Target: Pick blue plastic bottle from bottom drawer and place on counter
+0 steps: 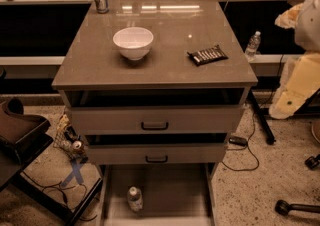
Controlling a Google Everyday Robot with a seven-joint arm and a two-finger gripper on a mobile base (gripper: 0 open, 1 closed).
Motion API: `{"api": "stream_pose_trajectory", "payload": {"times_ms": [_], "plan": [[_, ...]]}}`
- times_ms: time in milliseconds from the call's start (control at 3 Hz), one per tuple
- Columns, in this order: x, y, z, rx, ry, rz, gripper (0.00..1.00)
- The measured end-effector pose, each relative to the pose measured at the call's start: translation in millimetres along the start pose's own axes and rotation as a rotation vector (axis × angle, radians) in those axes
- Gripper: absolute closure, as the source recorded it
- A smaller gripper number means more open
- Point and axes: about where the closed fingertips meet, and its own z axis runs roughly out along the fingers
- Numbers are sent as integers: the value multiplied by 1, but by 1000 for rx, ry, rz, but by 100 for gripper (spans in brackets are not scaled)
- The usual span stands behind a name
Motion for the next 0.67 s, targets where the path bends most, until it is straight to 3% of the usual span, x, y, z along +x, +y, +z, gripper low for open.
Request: {"api": "stream_pose_trajectory", "payload": {"times_ms": [333,667], "plan": [[7,24,35,-13,-136,41,0],[24,66,106,-70,-289,74,0]]}}
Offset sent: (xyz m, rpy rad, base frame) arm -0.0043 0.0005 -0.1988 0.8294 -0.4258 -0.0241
